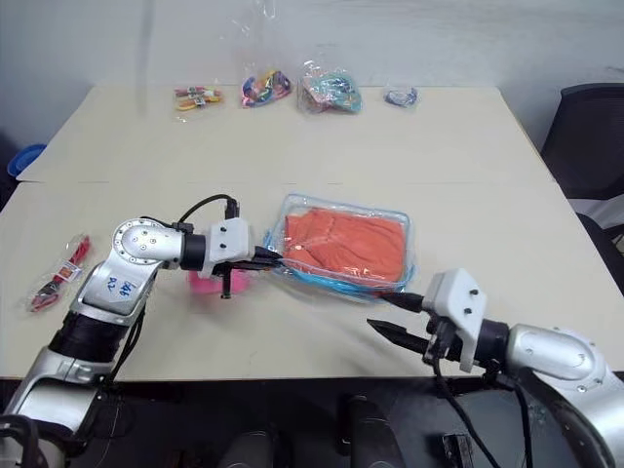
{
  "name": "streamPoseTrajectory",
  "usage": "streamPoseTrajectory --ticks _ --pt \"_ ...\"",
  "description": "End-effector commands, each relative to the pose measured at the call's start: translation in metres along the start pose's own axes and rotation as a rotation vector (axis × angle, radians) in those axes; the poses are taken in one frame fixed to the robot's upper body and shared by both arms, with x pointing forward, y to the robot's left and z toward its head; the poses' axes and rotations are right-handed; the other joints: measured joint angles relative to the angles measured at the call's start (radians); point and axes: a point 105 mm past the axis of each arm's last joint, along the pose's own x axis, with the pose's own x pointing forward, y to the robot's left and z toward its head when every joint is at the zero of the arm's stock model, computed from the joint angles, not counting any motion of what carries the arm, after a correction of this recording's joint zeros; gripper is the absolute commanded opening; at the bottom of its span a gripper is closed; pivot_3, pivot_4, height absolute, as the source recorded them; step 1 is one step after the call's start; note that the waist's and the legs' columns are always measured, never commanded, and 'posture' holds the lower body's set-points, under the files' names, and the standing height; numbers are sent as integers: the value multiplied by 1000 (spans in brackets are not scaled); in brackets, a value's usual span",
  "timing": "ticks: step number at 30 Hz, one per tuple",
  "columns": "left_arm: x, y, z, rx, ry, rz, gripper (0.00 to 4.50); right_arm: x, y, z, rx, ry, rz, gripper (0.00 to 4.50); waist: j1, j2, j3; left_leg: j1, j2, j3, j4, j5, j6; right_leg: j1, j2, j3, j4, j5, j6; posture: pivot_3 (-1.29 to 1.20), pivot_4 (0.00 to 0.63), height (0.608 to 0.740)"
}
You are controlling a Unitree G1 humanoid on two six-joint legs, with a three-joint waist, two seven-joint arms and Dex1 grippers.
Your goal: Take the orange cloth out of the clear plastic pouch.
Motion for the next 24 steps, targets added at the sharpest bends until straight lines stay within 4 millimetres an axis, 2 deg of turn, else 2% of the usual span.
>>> streamPoseTrajectory --ticks 1,2,9,11,15,21,24 --pt "-1 -10 20 -46 -56 11 237 13 -12 -2 -104 9 -88 752 -3 0 0 1 0 0 0 0 0 0 0 1 0 0 0 0 150 740" --pt "-1 -11 20 -48 -53 13 237 16 -18 -5 -133 23 -117 412 -4 0 0 1 0 0 0 0 0 0 0 2 1 0 0 0 150 740" --pt "-2 -14 21 -59 -38 31 237 34 -43 -19 -233 67 -186 412 -1 0 0 1 0 0 0 0 -1 0 1 3 0 0 0 0 150 740" --pt "-3 -12 20 -58 -36 42 237 35 -44 -21 -243 69 -182 777 0 0 0 1 0 0 0 0 0 0 1 3 0 0 0 0 150 740" --pt "-3 -12 16 -14 -12 44 237 34 -35 -12 -209 20 -160 1951 0 0 0 1 0 0 0 0 0 0 1 3 0 0 0 0 150 740" --pt "-7 -16 3 182 79 4 237 26 -20 -14 -200 43 -75 1951 0 0 0 1 0 0 0 0 0 0 1 3 0 0 0 0 150 740" --pt "-15 -13 4 173 75 -10 237 21 -25 -11 -246 55 -81 1951 -1 0 0 1 0 0 0 0 0 0 1 2 0 0 0 0 150 740"
